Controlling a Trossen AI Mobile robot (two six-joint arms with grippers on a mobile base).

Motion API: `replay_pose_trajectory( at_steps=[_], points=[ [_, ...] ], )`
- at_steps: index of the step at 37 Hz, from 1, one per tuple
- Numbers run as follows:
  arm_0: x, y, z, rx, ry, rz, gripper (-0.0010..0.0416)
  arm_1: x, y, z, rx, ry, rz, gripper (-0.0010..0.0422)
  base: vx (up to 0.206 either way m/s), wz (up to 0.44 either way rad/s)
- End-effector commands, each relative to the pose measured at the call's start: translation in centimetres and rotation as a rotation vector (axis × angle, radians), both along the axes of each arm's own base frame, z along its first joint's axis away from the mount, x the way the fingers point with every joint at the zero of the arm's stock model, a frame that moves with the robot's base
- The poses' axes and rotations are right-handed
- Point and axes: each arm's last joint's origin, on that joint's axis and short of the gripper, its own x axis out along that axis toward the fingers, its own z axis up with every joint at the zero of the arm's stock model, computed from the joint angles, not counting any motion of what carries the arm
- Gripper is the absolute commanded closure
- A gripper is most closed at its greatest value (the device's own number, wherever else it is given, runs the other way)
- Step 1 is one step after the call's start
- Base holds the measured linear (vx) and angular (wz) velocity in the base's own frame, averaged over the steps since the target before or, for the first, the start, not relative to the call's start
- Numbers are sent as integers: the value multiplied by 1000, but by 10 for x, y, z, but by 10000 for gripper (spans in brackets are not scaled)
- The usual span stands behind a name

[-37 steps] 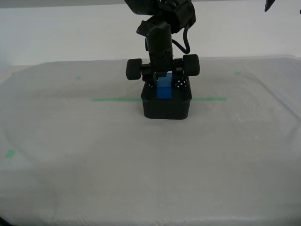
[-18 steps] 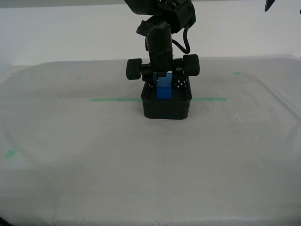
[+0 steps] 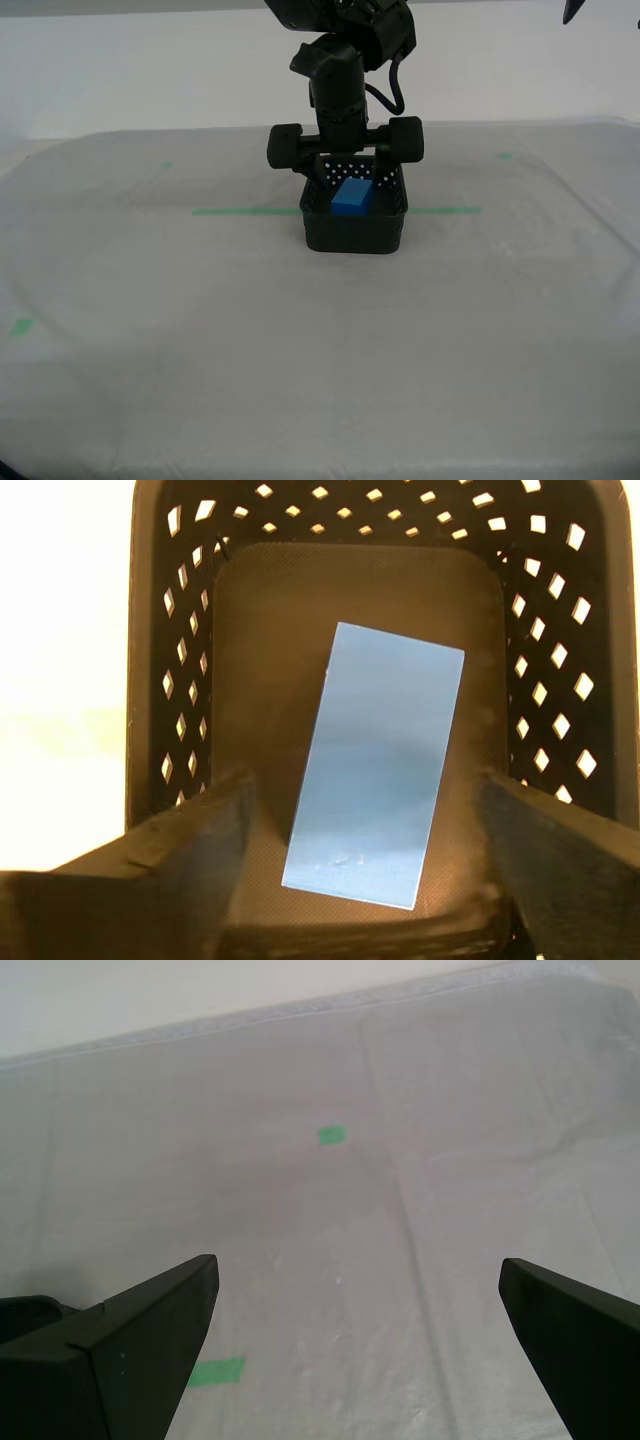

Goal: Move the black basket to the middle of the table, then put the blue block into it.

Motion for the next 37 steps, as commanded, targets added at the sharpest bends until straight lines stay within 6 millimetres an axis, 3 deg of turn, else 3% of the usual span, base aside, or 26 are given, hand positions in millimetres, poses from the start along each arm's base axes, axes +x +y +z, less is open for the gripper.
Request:
replay_pose_trajectory(
  at_steps=[1,7,10,25,37],
  points=[
    [0,0,1,-1,-4,-1,12,-1,1,0,13,4,1,60,0,0],
    [0,0,1,-2,-4,-1,12,-1,1,0,24,10,-11,5,0,0],
    [0,0,1,-1,-4,-1,12,-1,1,0,25,9,-17,19,0,0],
    [0,0,1,-2,-4,-1,12,-3,0,4,20,6,-54,12,0,0],
    [0,0,1,-1,-7,-1,12,-8,4,37,36,-56,-78,11,0,0]
  ],
)
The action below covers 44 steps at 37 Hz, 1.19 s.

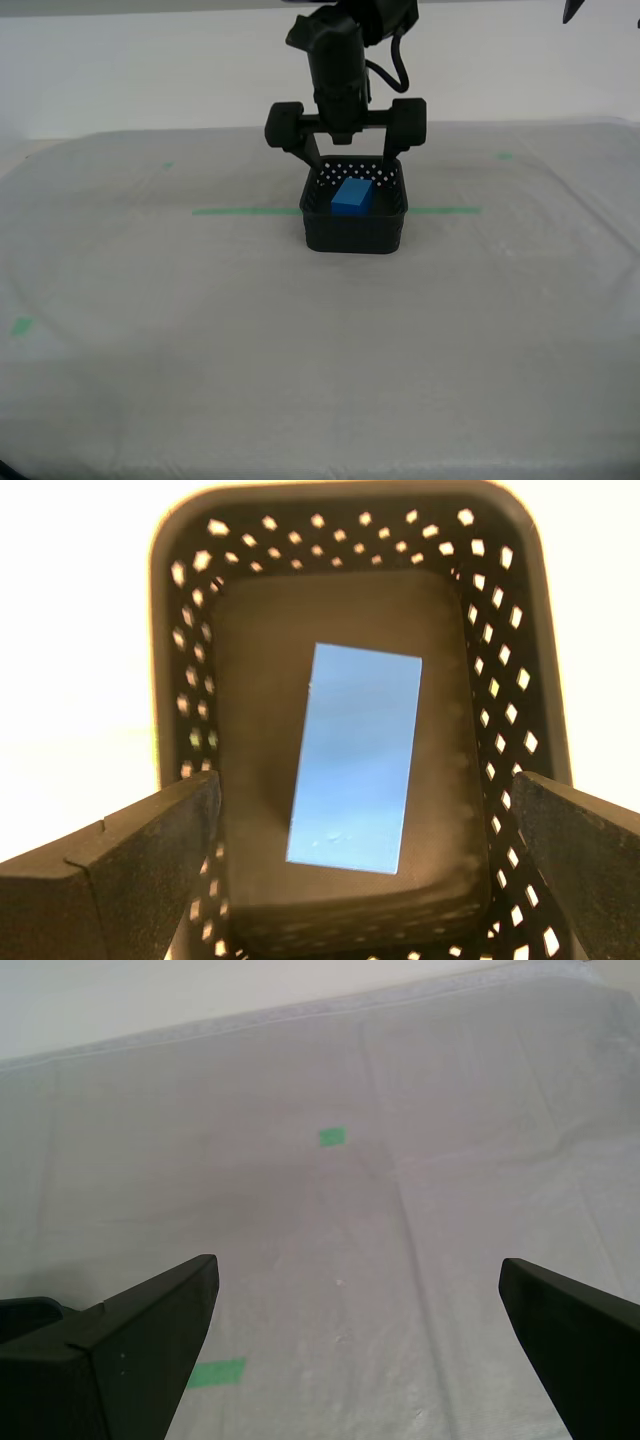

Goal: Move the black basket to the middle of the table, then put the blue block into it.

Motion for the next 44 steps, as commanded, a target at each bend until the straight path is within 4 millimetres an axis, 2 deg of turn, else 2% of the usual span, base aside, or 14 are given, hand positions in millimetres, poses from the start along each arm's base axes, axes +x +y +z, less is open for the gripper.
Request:
replay_pose_trajectory(
  at_steps=[1,11,17,28,44],
  points=[
    [0,0,1,-2,-3,-1,12,-3,3,12,17,-21,4,11,0,0],
    [0,0,1,-1,-4,-1,12,-12,13,45,5,-79,-22,11,0,0],
    [0,0,1,-2,-4,-1,12,-24,28,62,-14,-121,-30,11,0,0],
    [0,0,1,-1,-4,-1,12,-47,76,81,-25,-199,38,11,0,0],
    [0,0,1,-2,-4,-1,12,-74,151,92,-7,-250,154,11,0,0]
  ],
)
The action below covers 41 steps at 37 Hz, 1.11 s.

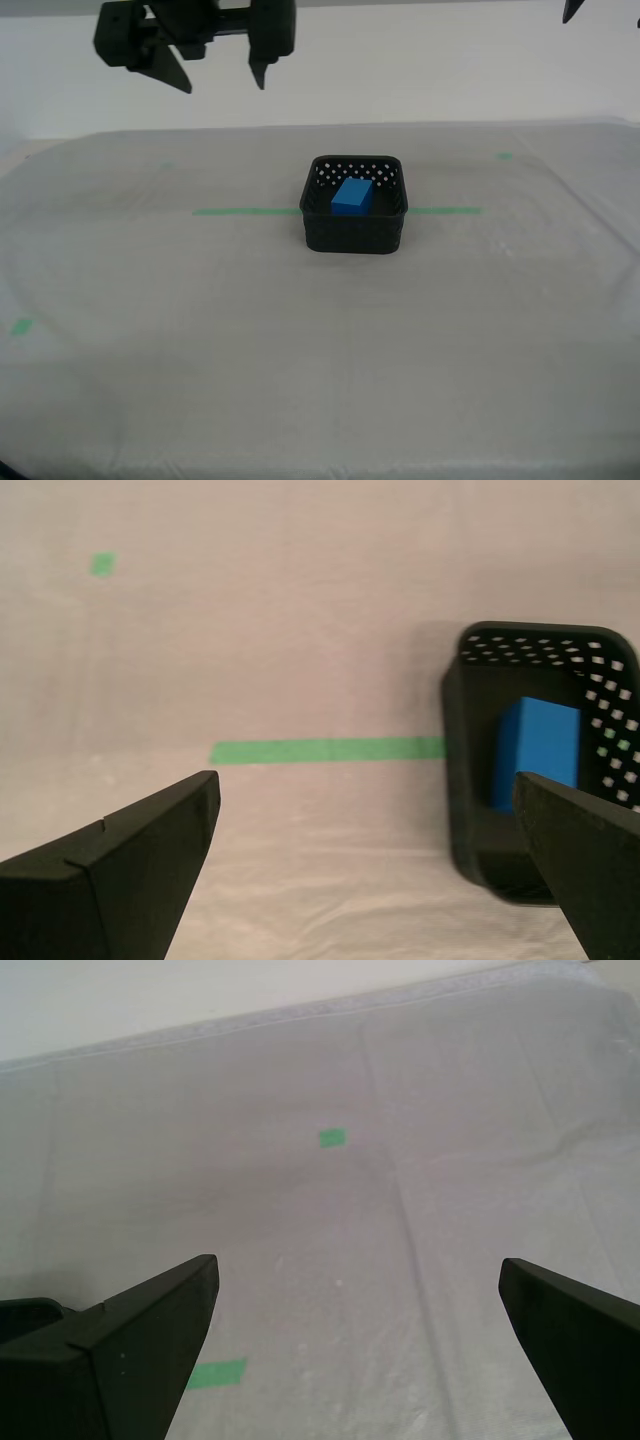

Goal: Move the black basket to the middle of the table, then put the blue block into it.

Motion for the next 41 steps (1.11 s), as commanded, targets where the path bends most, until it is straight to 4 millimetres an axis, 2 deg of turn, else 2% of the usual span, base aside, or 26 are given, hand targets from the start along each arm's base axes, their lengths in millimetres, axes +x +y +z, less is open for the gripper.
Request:
replay_pose_trajectory(
  at_steps=[1,14,24,41],
  points=[
    [0,0,1,-1,-2,-1,12,-6,16,2,1,-14,24,11,0,0],
    [0,0,1,-2,-3,-1,12,-6,58,22,32,-78,69,11,0,0],
    [0,0,1,-2,-3,-1,12,8,91,22,27,-62,70,11,0,0],
    [0,0,1,-2,-3,-1,12,26,144,29,26,-145,94,11,0,0]
  ],
)
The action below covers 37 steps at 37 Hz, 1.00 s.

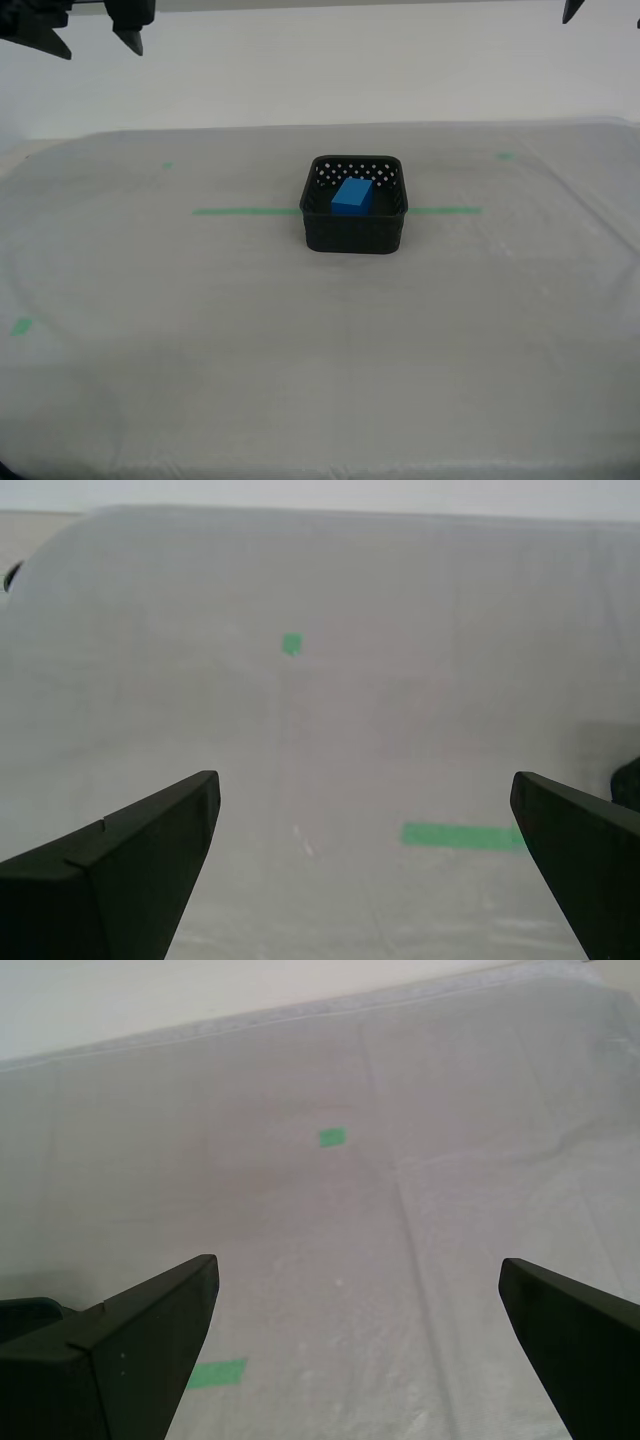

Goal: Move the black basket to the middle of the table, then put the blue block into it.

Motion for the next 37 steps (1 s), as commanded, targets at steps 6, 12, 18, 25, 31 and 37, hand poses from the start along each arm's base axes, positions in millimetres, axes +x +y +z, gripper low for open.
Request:
replay_pose_trajectory(
  at_steps=[6,12,18,25,31,37],
  points=[
    [0,0,1,-2,-3,-2,12,6,19,5,-35,-56,2,11,0,0],
    [0,0,1,-2,-4,-2,12,5,20,4,-23,-46,-4,11,0,0],
    [0,0,1,-2,-4,-2,12,5,20,4,-21,-48,-5,12,0,0],
    [0,0,1,-2,-4,-2,12,5,20,4,-21,-46,-6,12,0,0],
    [0,0,1,-2,-4,-2,12,5,20,4,-22,-48,-6,12,0,0],
    [0,0,1,-1,-3,-2,12,5,20,4,-22,-48,-6,12,0,0]
  ],
)
